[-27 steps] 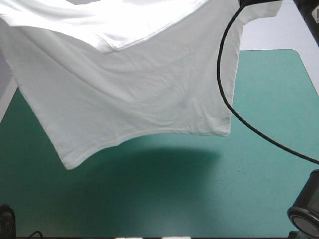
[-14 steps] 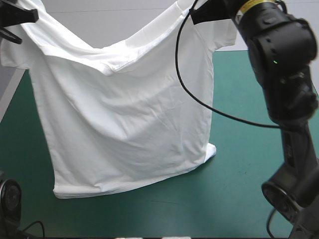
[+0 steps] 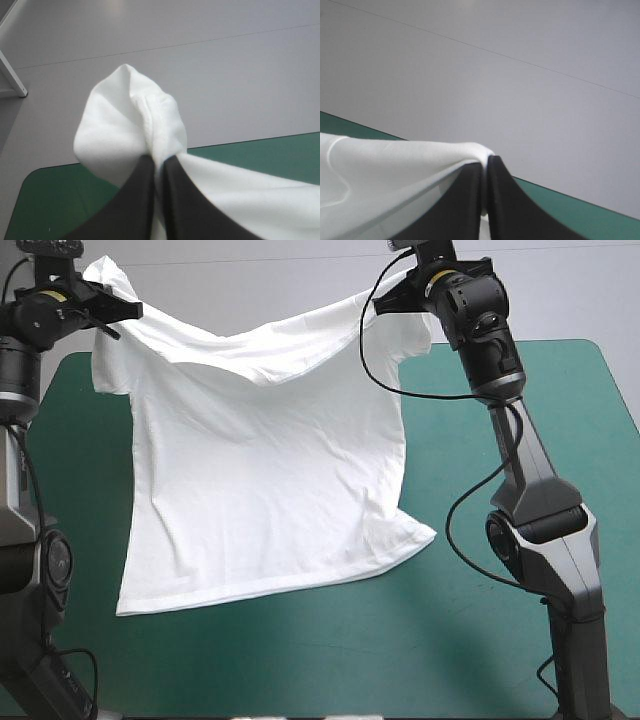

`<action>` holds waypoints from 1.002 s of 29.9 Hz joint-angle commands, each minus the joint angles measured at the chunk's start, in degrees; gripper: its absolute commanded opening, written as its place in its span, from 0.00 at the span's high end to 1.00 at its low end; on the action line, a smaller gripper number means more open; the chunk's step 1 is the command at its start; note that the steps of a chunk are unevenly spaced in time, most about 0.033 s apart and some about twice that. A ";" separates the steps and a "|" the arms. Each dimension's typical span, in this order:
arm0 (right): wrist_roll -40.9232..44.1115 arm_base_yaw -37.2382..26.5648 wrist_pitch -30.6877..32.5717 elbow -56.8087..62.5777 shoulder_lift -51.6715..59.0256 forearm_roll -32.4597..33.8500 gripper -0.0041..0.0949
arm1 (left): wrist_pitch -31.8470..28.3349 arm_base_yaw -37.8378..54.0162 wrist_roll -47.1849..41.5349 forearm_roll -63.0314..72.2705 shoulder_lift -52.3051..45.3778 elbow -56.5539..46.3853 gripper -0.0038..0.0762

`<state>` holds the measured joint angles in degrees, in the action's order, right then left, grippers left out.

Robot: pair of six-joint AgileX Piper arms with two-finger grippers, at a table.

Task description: Fold the cloth

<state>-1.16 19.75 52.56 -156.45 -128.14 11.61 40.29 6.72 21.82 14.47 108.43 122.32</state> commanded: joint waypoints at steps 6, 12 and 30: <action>-2.08 -1.29 -17.81 -1.27 -5.95 -1.19 0.97 | -14.55 0.07 -0.02 1.19 7.88 1.37 0.93; -1.37 -1.42 -23.63 -1.27 -10.99 -2.88 0.71 | -20.70 0.07 -0.41 2.52 14.11 1.37 0.65; 0.01 -3.09 6.07 -5.17 0.53 -2.51 0.38 | 2.20 0.19 3.01 3.50 4.14 5.32 0.25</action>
<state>0.00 16.93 53.62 -159.30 -136.11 8.33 40.55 6.72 24.76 16.98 121.82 125.11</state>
